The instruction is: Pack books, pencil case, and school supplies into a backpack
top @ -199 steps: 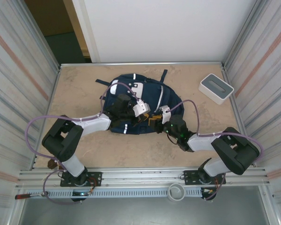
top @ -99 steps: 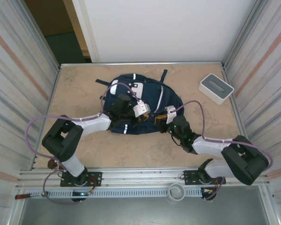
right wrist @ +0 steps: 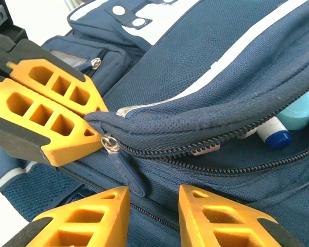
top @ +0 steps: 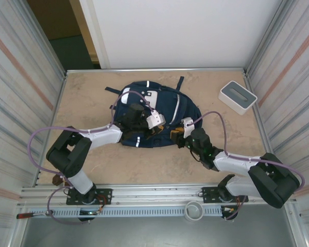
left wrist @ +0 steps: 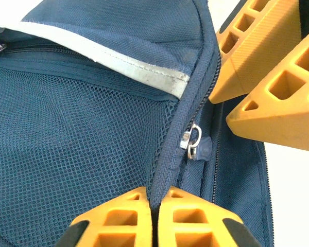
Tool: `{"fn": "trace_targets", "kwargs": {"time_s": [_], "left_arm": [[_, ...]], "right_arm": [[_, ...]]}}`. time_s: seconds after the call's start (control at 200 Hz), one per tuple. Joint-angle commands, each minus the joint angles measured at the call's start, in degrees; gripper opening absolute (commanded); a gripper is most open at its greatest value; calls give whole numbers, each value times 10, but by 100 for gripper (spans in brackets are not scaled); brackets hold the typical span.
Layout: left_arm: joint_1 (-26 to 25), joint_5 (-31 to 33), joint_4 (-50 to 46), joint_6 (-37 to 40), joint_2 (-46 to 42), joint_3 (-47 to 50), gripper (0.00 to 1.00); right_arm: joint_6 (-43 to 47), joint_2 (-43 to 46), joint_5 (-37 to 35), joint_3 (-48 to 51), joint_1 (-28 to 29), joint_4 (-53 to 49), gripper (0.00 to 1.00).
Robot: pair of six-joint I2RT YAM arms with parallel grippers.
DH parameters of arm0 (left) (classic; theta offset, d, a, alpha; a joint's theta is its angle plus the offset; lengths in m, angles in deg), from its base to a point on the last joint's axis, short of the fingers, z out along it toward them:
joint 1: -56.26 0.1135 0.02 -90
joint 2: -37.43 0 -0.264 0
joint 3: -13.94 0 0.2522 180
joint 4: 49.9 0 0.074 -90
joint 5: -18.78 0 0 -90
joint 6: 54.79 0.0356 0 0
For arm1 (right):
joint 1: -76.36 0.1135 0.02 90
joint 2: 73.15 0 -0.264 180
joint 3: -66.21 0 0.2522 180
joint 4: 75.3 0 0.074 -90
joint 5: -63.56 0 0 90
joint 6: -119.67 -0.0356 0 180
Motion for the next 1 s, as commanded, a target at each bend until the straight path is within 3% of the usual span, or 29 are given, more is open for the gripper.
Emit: {"fn": "trace_targets", "kwargs": {"time_s": [0.0, 0.24, 0.491, 0.641, 0.767, 0.997], "left_arm": [[-3, -10, -30, 3, -12, -9, 16], [0, 21, -50, 42, -55, 7, 36], [0, 44, -88, 103, -52, -11, 44], [-12, 78, -139, 185, -36, -37, 49], [-24, 128, -161, 234, -14, -62, 51], [-28, 152, -203, 267, 20, -87, 46]], "right_arm": [[0, -14, -15, -10, -5, -12, 28], [-58, -31, -13, -22, -63, -68, 22], [-92, -30, -12, -29, -116, -116, 17], [-106, -27, 14, -34, -156, -129, 16], [-106, -22, 29, -40, -175, -144, 15], [-125, 10, 73, -54, -205, -199, 15]]}}
